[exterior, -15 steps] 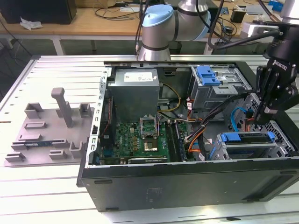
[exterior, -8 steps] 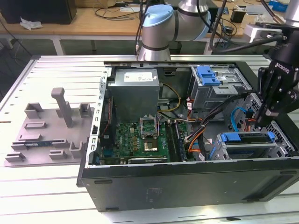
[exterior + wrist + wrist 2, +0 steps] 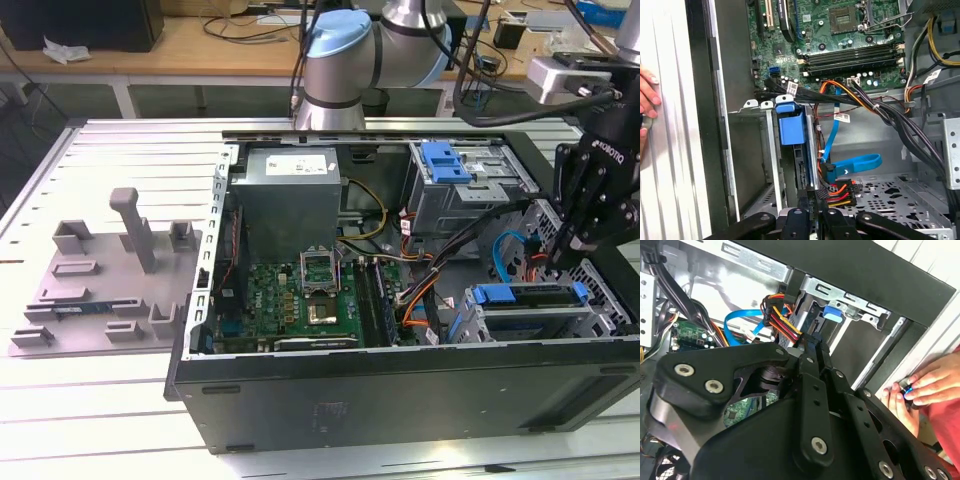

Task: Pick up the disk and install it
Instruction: 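Insert the first disk wire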

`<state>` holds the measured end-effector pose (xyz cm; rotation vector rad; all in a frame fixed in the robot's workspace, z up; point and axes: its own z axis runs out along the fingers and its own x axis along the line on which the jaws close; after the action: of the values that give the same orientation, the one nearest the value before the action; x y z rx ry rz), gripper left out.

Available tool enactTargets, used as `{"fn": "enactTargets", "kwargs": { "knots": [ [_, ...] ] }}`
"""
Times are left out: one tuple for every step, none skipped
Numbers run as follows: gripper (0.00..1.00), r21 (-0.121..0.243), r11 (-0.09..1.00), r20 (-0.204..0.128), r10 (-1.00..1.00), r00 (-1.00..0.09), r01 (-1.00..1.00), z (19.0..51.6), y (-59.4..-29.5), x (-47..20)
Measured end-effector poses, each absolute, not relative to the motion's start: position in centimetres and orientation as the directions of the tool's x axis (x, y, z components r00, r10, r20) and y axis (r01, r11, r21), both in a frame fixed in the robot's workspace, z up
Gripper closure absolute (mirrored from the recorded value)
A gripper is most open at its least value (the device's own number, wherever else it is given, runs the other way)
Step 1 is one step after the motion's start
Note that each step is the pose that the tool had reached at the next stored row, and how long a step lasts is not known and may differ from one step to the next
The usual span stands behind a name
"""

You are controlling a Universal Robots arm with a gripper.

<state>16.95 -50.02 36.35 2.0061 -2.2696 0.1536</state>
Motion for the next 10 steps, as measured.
{"fn": "enactTargets", "kwargs": {
  "knots": [
    [0.83, -0.004, 0.12, 0.142, -0.983, -0.119, -0.993, 36.4, -50.1, 16.9],
    [0.83, -0.004, 0.116, 0.133, -0.984, -0.115, -0.993, 36.4, -50.2, 16.9],
    [0.83, -0.004, 0.112, 0.127, -0.986, -0.112, -0.994, 36.4, -50.3, 16.9],
    [0.83, -0.004, 0.111, 0.124, -0.986, -0.11, -0.994, 36.4, -50.4, 16.9],
    [0.83, -0.004, 0.107, 0.117, -0.987, -0.107, -0.994, 36.3, -50.5, 16.8],
    [0.83, -0.004, 0.104, 0.112, -0.988, -0.104, -0.995, 36.4, -50.7, 16.7],
    [0.83, -0.004, 0.1, 0.108, -0.989, -0.1, -0.995, 36.4, -50.8, 16.7],
    [0.83, -0.003, 0.094, 0.102, -0.99, -0.093, -0.996, 36.4, -51.1, 16.7],
    [0.83, -0.003, 0.09, 0.099, -0.991, -0.09, -0.996, 36.4, -51.2, 16.7],
    [0.83, -0.003, 0.087, 0.097, -0.991, -0.087, -0.996, 36.4, -51.3, 16.7]
  ]
}}
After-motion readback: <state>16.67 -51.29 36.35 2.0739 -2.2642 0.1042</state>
